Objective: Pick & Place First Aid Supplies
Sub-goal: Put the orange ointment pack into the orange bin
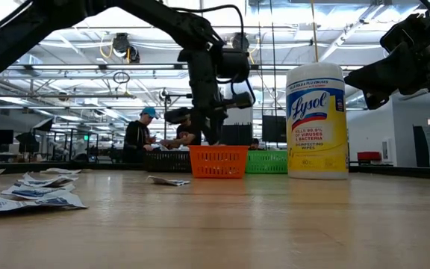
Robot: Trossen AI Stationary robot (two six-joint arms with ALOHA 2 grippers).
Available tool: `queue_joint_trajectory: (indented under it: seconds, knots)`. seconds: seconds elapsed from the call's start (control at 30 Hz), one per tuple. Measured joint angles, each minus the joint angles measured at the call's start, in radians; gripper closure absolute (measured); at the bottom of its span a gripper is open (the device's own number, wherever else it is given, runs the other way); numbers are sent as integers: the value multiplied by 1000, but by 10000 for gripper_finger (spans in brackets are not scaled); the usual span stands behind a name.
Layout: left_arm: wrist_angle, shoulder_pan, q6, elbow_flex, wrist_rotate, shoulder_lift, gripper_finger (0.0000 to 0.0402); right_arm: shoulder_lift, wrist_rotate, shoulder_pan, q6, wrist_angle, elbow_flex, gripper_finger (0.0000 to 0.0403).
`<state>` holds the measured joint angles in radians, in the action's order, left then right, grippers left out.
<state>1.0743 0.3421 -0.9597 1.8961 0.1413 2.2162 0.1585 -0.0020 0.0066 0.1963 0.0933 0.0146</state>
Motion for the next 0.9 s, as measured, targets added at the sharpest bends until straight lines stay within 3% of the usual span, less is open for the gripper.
queue_joint_trajectory:
  seconds: [0.23, 0.6, 0.9]
  knots:
    - [-6, -2, -3, 1, -11, 0, 356, 0, 0, 0, 0, 0, 0, 344]
    - [-11, 7, 21, 1, 24, -7, 186, 0, 0, 0, 0, 0, 0, 344]
    - [-1, 61, 22, 2, 17, -94, 161, 0, 0, 0, 0, 0, 0, 344]
